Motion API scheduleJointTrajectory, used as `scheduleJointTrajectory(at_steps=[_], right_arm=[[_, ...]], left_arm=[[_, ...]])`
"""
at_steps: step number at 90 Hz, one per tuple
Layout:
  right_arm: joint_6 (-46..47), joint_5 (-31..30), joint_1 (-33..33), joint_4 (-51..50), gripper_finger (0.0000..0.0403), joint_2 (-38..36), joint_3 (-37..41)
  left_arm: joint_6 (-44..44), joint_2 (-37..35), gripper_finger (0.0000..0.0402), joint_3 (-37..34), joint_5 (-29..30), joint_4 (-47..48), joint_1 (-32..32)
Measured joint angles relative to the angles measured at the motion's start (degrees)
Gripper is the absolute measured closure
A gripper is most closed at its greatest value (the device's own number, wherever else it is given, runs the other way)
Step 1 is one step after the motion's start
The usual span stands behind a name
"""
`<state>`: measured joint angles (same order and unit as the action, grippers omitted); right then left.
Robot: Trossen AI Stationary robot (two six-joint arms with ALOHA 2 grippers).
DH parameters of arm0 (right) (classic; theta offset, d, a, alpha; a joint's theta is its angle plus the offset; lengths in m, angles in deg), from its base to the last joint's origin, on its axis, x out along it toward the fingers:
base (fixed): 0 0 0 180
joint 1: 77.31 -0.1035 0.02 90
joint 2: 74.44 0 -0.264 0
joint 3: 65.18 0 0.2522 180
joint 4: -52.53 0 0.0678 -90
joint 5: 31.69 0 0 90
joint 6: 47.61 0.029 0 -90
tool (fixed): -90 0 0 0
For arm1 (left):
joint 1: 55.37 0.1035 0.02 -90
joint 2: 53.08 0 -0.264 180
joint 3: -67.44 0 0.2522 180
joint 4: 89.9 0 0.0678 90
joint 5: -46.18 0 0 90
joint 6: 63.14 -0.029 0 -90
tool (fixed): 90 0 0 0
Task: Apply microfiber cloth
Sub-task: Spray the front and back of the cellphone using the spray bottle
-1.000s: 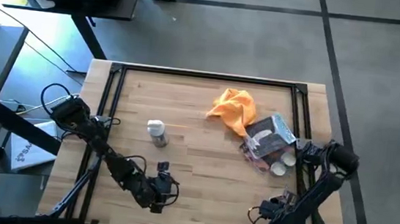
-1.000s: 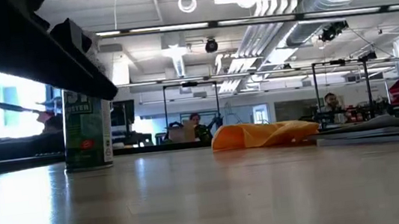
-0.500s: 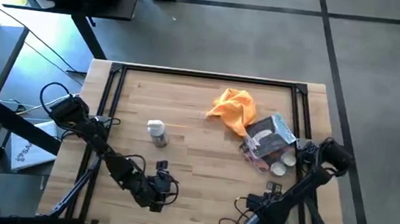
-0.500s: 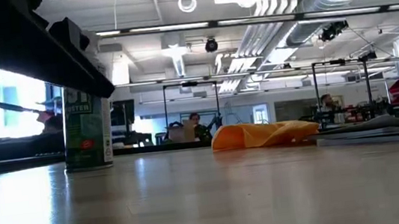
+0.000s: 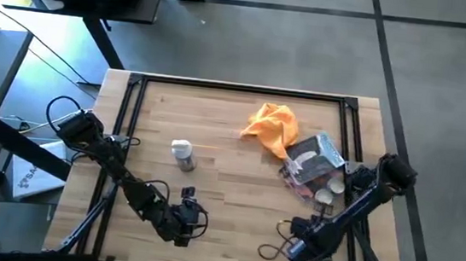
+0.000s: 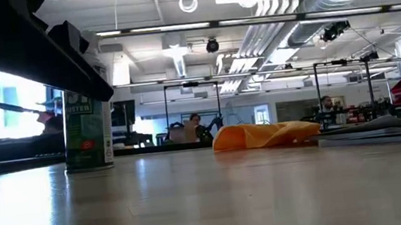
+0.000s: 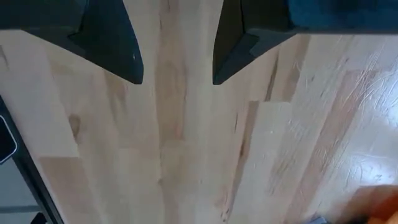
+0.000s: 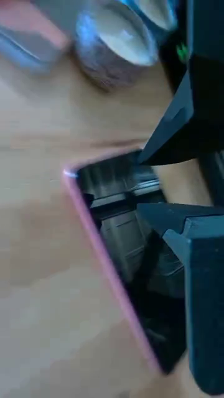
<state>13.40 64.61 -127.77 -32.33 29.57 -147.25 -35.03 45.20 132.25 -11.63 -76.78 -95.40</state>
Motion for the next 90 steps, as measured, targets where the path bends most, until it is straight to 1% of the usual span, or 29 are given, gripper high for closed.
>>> scheduleJointTrajectory(at_steps=[6, 12, 20, 28, 38, 49, 57, 63, 68, 79, 90], right_arm=[[2.5, 1.9, -2.7, 2.3, 0.0324, 0.0, 1.2], [6.5, 3.4, -4.8, 6.7, 0.0324, 0.0, 2.8], [10.1, 3.2, -6.0, 12.2, 0.0324, 0.0, 4.1], [10.8, 1.3, -5.6, 16.4, 0.0324, 0.0, 4.9], [10.3, -3.9, -3.4, 18.5, 0.0324, -0.1, 5.0], [5.0, -10.2, 0.2, 19.6, 0.0324, -0.1, 5.0], [0.1, -16.5, 3.7, 21.2, 0.0324, -0.1, 5.1], [-4.1, -21.2, 6.8, 23.8, 0.0324, 0.1, 5.1], [-8.5, -23.6, 9.5, 27.4, 0.0324, 0.1, 5.2], [-18.7, -24.6, 15.4, 37.2, 0.0324, 0.1, 5.2], [-26.5, -22.2, 19.8, 48.3, 0.0324, 0.1, 5.2]], left_arm=[[0.2, 0.0, 0.0230, 0.0, 0.2, -0.1, 0.0], [0.2, 0.0, 0.0230, 0.0, 0.3, -0.2, 0.0], [0.2, 0.0, 0.0230, 0.0, 0.5, -0.3, 0.0], [0.2, 0.0, 0.0230, 0.0, 0.6, -0.7, 0.0], [0.2, 0.0, 0.0230, 0.0, 0.7, -0.8, 0.3], [0.2, 0.0, 0.0230, 0.0, 1.6, -1.0, 0.5], [0.2, 0.0, 0.0230, 0.0, 3.4, -1.1, 0.8], [0.3, 0.0, 0.0230, 0.0, 4.3, -1.9, 1.1], [0.2, 0.2, 0.0230, 0.0, 4.4, -3.3, 1.5], [0.2, 0.3, 0.0230, 0.0, 4.5, -4.0, 2.1], [0.2, 0.3, 0.0230, 0.0, 4.5, -4.0, 2.7]])
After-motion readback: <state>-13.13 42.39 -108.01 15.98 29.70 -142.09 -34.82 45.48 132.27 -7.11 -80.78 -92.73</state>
